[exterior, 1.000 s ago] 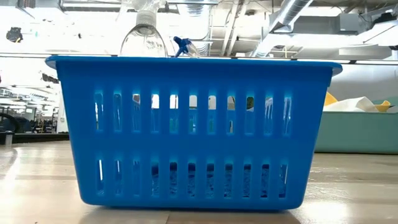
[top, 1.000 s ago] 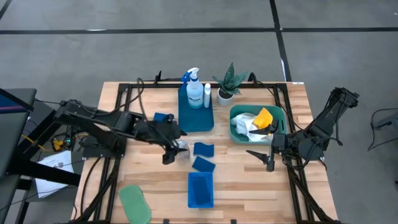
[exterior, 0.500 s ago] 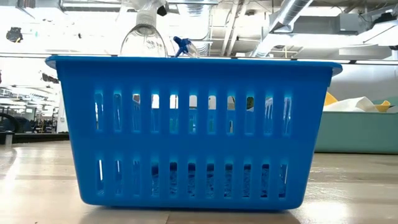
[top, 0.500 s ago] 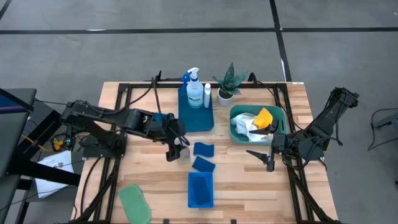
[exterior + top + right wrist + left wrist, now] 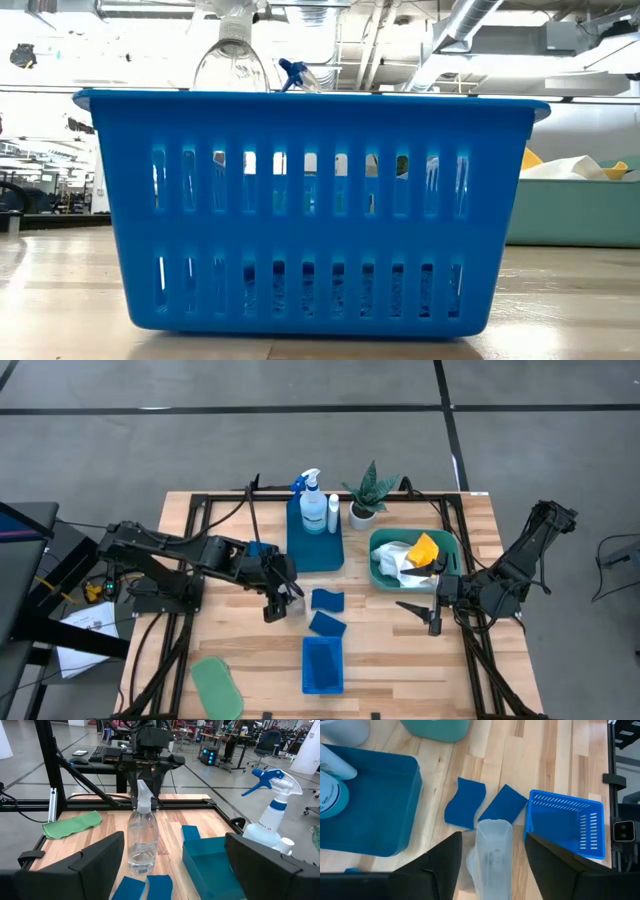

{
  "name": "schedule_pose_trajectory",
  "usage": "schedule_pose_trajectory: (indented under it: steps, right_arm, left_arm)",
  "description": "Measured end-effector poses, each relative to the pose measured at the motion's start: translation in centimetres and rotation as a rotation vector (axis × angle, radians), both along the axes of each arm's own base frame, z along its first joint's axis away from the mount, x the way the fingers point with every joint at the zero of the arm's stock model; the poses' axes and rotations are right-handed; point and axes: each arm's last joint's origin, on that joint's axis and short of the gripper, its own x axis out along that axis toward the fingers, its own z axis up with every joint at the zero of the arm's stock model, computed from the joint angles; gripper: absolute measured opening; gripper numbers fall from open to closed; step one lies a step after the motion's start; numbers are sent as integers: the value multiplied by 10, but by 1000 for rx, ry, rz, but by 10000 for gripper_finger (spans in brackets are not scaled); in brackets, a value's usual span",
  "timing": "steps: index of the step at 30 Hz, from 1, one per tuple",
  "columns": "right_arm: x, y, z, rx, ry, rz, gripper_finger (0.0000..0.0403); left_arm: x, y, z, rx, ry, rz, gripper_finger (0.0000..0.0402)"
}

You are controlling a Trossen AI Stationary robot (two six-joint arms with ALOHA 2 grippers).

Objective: Pick & Place Kitchen Items
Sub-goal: Put the transparent spray bottle into the blue bin

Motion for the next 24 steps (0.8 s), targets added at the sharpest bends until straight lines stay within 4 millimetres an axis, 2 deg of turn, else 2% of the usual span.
schedule_pose_trajectory:
  steps: [18,24]
  right_arm:
    - [0,0,0,0,0,0,336]
    - [0,0,0,0,0,0,336]
  left_arm:
    - [0,-1,0,-13,5,-27,104]
    - [0,-1,0,-2,5,-41,96]
